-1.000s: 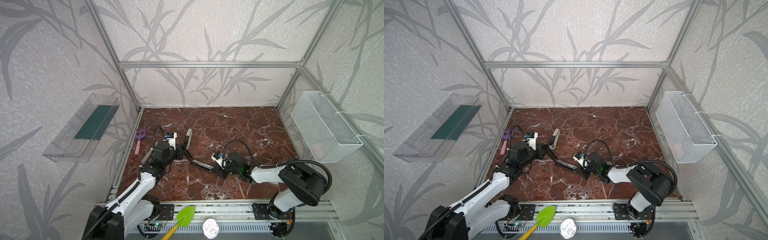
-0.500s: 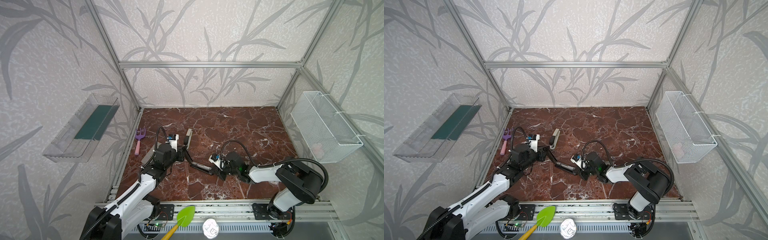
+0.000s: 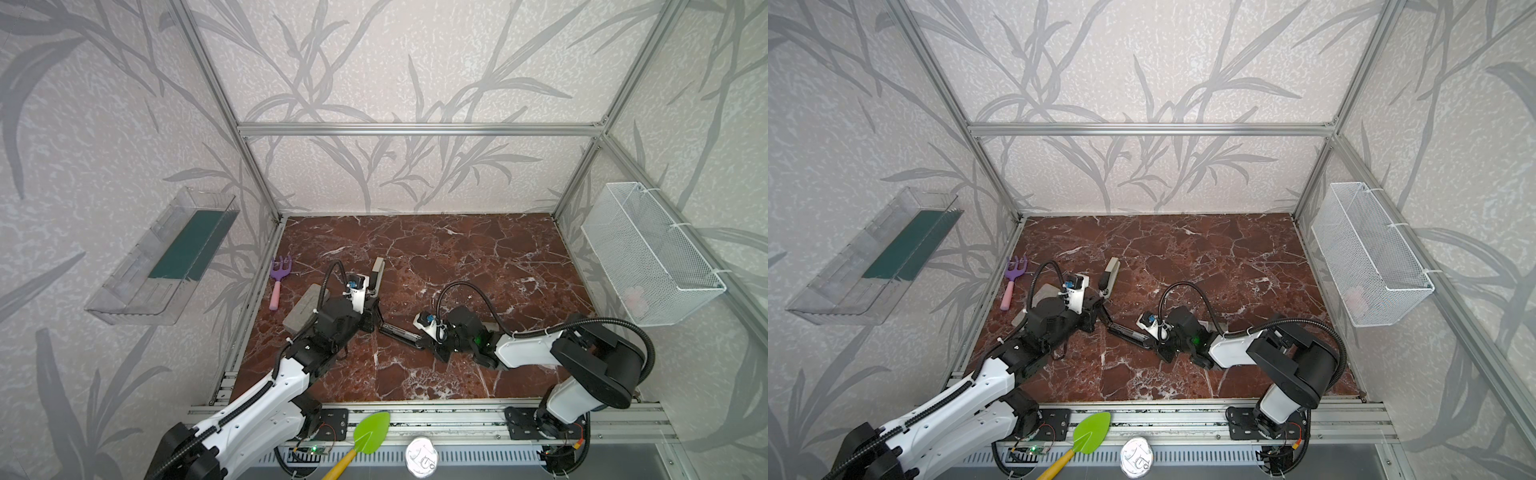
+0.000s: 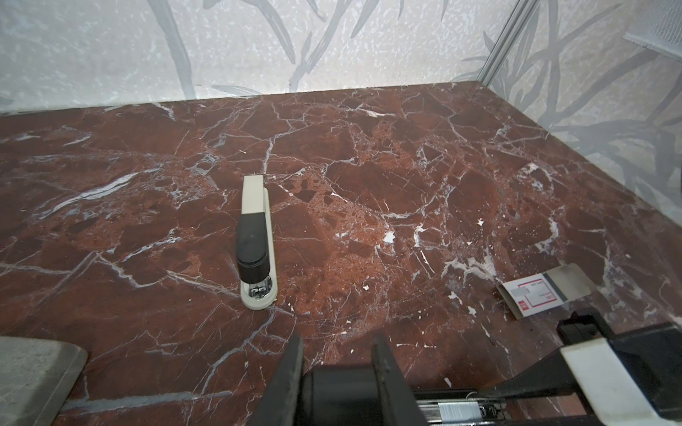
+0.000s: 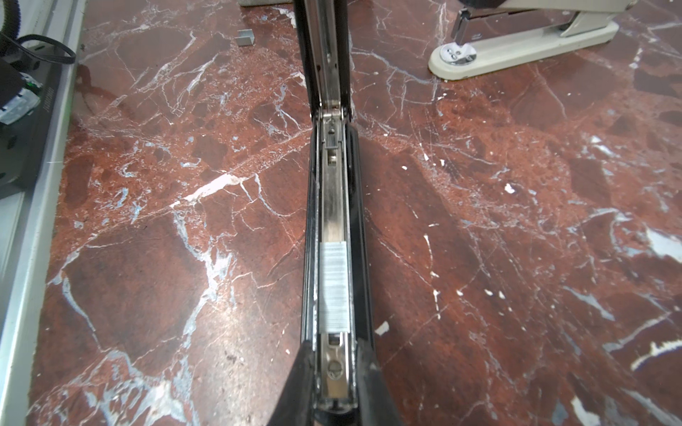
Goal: Load the staples into the stapler
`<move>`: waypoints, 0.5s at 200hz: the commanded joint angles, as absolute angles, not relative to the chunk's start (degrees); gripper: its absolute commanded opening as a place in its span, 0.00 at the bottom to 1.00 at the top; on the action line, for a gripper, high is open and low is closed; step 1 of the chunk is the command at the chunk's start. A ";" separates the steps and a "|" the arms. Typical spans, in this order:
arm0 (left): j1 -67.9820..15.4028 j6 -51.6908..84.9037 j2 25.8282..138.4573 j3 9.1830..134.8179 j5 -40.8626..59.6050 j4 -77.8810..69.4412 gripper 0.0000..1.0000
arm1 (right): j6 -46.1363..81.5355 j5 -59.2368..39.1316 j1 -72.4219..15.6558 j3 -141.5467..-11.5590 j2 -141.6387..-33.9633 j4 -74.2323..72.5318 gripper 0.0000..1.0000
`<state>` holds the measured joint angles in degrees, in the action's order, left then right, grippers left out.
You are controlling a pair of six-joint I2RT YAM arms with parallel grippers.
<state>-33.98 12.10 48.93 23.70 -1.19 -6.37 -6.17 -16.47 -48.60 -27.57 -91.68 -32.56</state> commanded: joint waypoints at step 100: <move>-51.33 15.46 59.37 30.66 -3.19 -7.98 0.24 | -1.18 -11.43 -47.97 -28.17 -94.39 -38.71 0.00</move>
<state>-46.37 8.97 57.21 28.32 -14.44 -4.95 -4.75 -16.03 -48.80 -27.46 -93.10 -33.19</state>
